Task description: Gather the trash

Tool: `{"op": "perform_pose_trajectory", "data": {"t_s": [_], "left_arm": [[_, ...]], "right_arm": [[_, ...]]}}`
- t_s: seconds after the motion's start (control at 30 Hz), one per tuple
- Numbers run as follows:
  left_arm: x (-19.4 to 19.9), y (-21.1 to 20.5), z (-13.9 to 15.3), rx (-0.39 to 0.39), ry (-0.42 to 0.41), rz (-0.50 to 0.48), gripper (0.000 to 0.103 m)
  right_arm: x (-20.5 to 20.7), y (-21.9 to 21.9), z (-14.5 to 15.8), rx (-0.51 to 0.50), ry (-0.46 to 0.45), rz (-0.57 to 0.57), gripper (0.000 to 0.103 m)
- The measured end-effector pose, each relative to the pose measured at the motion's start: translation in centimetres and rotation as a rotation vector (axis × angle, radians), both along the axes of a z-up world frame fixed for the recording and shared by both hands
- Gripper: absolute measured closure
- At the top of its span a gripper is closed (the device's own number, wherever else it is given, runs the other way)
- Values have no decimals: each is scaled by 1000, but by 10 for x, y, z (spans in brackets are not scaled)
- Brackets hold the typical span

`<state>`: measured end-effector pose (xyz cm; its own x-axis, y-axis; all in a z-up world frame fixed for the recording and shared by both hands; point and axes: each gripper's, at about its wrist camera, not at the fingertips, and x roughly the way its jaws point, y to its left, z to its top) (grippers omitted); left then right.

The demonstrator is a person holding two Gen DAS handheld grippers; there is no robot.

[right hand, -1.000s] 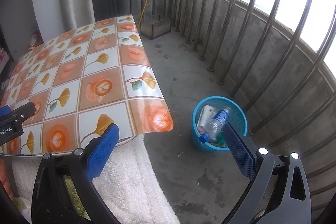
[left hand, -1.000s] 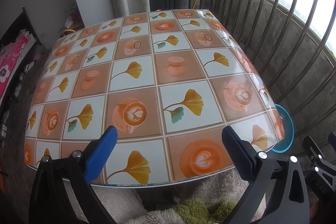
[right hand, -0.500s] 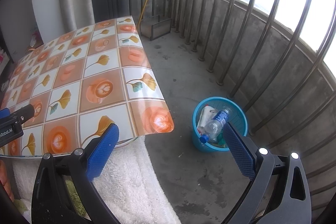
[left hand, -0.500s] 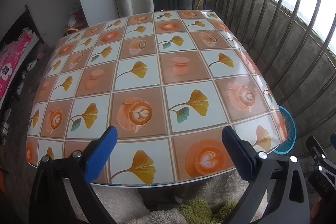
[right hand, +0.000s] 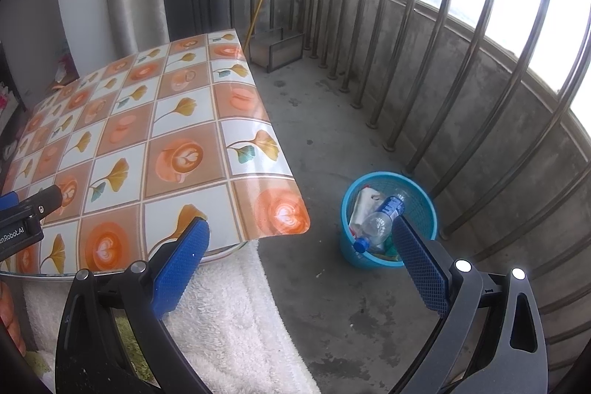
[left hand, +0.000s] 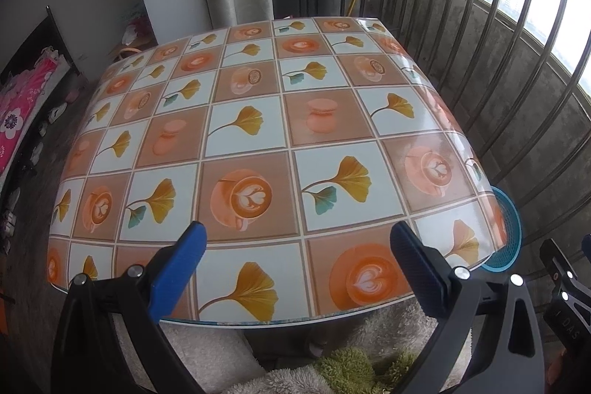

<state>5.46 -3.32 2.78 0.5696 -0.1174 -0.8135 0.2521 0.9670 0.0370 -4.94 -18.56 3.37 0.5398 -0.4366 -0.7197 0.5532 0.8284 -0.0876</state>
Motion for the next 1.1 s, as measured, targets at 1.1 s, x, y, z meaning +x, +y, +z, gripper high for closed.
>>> {"op": "perform_pose_trajectory", "data": {"t_s": [1.1], "left_arm": [[1,1,7,4,-9,-2,6]], "right_arm": [[7,12,2,0,-17,-2,8]]}}
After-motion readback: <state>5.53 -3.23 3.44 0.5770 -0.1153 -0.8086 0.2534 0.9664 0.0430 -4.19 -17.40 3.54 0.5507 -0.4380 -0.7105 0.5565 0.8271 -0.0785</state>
